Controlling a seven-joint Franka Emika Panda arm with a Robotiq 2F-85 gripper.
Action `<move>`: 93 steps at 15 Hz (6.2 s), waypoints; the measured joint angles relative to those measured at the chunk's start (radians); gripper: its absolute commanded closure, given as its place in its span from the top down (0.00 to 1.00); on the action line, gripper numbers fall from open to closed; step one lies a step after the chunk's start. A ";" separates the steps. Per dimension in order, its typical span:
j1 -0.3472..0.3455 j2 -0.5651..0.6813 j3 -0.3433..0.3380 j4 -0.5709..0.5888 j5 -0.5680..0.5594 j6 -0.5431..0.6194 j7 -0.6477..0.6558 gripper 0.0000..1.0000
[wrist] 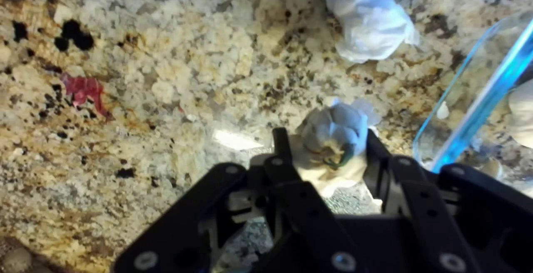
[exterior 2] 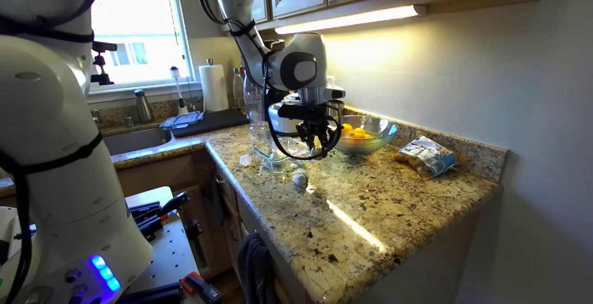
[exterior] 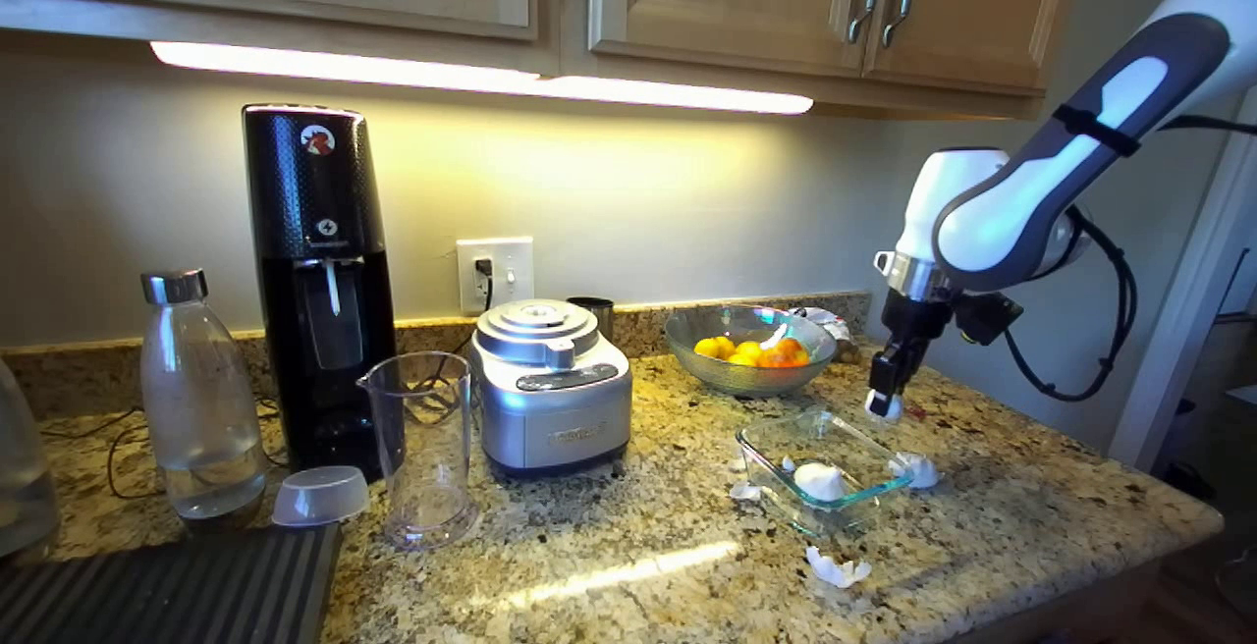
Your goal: Pick up the three cloves of garlic from the countertop and put them in the bowl.
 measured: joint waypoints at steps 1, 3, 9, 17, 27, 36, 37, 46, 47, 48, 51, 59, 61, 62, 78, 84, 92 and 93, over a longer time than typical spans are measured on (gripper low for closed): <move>-0.001 -0.028 0.009 -0.008 0.013 -0.013 -0.021 0.18; -0.001 -0.081 0.031 -0.024 0.048 -0.030 -0.069 0.18; 0.015 -0.139 0.105 -0.040 0.145 -0.041 -0.195 0.18; 0.068 -0.065 0.157 -0.040 0.146 -0.012 -0.248 0.18; 0.078 0.045 0.149 -0.039 0.007 0.109 -0.262 0.70; 0.038 0.031 0.196 -0.037 0.014 0.066 -0.276 1.00; 0.023 0.021 0.211 -0.037 0.037 0.044 -0.292 1.00; -0.029 -0.132 0.172 -0.038 0.150 -0.130 -0.391 1.00; -0.029 -0.137 0.156 -0.039 0.150 -0.131 -0.397 1.00; -0.029 -0.140 0.140 -0.039 0.150 -0.131 -0.404 1.00; -0.029 -0.140 0.100 -0.046 0.149 -0.131 -0.424 1.00; -0.028 -0.133 0.056 -0.106 0.139 -0.093 -0.449 1.00; -0.027 -0.130 0.049 -0.125 0.123 -0.066 -0.449 1.00; -0.027 -0.126 0.046 -0.134 0.118 -0.048 -0.449 1.00; -0.025 0.050 0.013 -0.143 -0.057 0.110 -0.356 0.85; -0.025 0.089 0.012 -0.114 -0.069 0.110 -0.329 0.44; -0.025 0.101 0.013 -0.092 -0.070 0.103 -0.300 0.17; -0.025 0.098 0.013 -0.091 -0.070 0.099 -0.295 0.17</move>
